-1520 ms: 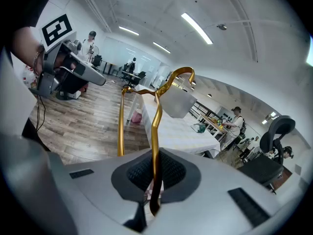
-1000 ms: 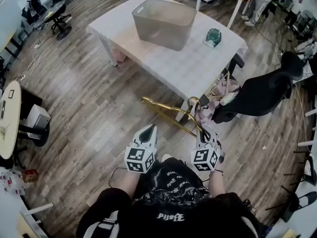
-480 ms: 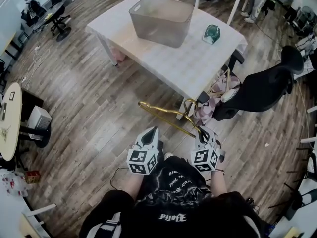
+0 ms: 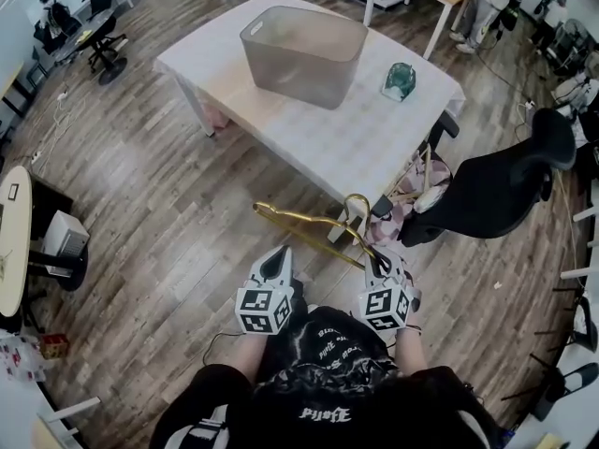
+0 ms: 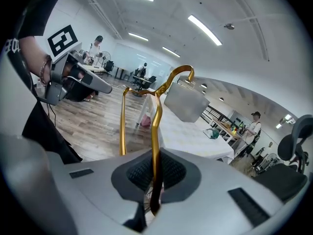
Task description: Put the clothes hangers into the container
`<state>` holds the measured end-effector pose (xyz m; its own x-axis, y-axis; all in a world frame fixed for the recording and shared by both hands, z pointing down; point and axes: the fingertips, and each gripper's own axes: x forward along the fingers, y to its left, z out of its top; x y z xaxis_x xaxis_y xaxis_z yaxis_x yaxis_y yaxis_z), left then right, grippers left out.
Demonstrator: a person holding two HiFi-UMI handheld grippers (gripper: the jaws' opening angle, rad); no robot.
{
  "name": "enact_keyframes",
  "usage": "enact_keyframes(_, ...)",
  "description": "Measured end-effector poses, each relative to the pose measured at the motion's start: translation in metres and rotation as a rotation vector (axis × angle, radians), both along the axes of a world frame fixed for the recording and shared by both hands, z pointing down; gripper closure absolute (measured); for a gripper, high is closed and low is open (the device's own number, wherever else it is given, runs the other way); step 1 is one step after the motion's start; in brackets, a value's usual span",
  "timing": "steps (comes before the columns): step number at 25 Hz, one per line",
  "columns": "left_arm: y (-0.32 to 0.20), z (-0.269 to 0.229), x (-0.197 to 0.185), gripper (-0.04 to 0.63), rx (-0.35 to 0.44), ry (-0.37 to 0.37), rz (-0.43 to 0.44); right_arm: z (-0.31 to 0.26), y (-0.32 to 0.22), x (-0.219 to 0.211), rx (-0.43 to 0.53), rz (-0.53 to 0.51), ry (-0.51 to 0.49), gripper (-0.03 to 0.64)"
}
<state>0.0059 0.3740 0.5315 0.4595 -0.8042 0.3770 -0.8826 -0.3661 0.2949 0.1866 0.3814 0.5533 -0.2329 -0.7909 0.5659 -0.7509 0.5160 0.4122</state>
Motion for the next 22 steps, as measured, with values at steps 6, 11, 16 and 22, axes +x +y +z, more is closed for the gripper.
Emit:
enact_keyframes(6, -0.064, -0.004, -0.019, 0.575, 0.011, -0.011, 0.011, 0.001, -0.064, -0.018, 0.000, 0.002, 0.000, 0.606)
enact_keyframes(11, -0.127, -0.010, -0.049, 0.575, 0.026, -0.007, -0.002, -0.008, -0.127, -0.046, 0.014, -0.035, 0.013, 0.607)
enact_keyframes(16, -0.184, -0.021, -0.079, 0.575, 0.062, -0.018, 0.020, -0.021, -0.183, -0.070, 0.045, -0.019, 0.020, 0.607)
enact_keyframes(22, -0.236, -0.027, -0.104, 0.575, 0.075, -0.030, 0.049, -0.030, -0.229, -0.089, 0.024, -0.018, -0.025, 0.606)
